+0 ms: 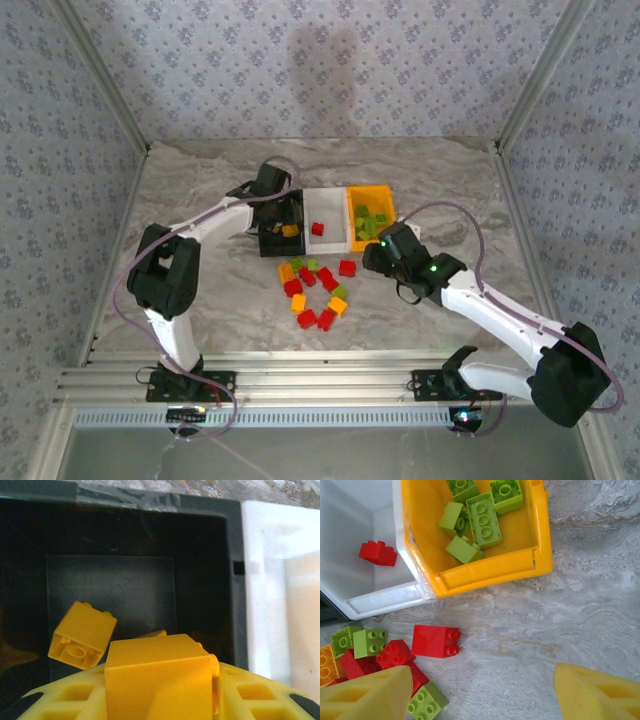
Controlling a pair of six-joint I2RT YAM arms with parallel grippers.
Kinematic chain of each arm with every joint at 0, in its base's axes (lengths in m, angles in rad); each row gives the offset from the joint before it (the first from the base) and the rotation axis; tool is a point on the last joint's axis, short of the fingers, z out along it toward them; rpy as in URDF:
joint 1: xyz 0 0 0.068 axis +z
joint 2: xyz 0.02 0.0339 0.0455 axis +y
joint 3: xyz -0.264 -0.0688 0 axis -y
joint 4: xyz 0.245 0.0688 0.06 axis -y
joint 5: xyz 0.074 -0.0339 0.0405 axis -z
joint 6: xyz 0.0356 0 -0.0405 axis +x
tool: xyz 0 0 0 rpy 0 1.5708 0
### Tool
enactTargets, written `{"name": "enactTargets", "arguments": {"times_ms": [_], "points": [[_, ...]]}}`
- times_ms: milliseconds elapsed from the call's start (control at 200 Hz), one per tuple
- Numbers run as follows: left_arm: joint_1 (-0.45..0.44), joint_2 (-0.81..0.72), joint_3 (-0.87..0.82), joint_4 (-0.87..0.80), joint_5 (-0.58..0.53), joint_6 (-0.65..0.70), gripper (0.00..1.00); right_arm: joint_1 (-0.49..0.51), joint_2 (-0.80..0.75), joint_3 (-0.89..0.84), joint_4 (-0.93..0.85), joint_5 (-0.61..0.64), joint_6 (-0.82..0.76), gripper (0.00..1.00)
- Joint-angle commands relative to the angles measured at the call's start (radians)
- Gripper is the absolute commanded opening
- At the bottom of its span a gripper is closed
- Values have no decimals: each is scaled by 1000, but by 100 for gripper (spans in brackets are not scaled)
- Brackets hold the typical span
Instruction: Sort the legos into containers by color
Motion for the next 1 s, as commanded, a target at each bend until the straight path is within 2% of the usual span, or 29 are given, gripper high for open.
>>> {"name": "enactTargets", "arguments": {"times_ms": [0, 195, 400, 425, 440, 665, 839, 994], "points": [[3, 3, 53, -26, -22, 11, 50, 8, -25, -14, -21, -12, 23, 77], [0, -40, 76, -30, -2, -3, 71, 10, -23, -22, -11, -23, 29, 78], [-21, -211, 5, 7, 47, -26, 86, 33, 17, -29, 28, -63, 48, 78], [-28, -240, -16, 16, 53, -31, 97, 40, 27, -30, 34, -68, 54, 79], [-33, -259, -30, 20, 57, -34, 99, 45, 33, -31, 38, -70, 58, 79], [-110, -546, -310, 64, 38, -75, 100, 154, 181, -5, 101, -87, 132, 80], [-112, -749, -547, 59, 35, -121, 100, 247, 319, 76, 68, -103, 95, 79], [-111, -901, -673, 22, 1, -126, 100, 296, 415, 113, 9, -101, 101, 80]]}}
